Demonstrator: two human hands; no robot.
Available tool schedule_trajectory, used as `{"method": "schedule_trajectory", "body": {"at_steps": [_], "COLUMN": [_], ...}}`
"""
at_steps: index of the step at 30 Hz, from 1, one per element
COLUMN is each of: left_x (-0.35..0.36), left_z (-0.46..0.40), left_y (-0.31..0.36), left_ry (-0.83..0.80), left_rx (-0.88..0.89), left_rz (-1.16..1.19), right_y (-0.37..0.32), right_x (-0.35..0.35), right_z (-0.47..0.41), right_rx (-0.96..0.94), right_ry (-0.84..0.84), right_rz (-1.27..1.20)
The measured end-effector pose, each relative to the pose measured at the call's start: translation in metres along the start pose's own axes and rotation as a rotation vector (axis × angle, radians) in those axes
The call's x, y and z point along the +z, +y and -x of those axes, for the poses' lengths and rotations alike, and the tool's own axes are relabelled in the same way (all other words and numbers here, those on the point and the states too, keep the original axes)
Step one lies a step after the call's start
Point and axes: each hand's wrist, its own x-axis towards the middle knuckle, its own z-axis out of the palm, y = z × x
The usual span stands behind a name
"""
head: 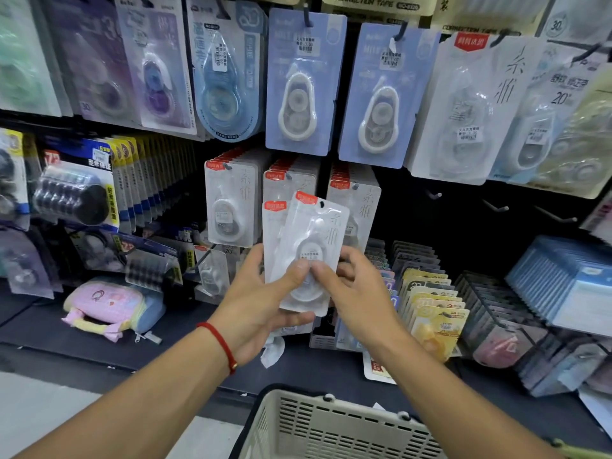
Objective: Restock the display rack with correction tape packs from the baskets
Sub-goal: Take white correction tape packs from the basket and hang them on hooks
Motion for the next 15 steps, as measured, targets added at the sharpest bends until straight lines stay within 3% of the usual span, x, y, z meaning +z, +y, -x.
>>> {"method": "schedule_trajectory", "body": {"at_steps": [7,15], "left_x": [-0.012,-0.017], "left_z": [-0.005,-0.003], "left_y": [0.005,0.007], "left_ry": [0.159,0.166], "left_rx": [0.038,0.063], "left_rz": [0.030,-0.016], "right_y": [-0.011,-0.011], "right_x": [-0.019,-0.031], "right_z": [-0.017,-0.021], "right_rx": [-0.086,-0.088], "right_ry": [0.270,0.310], "right_rz": [-0.068,0.036]}}
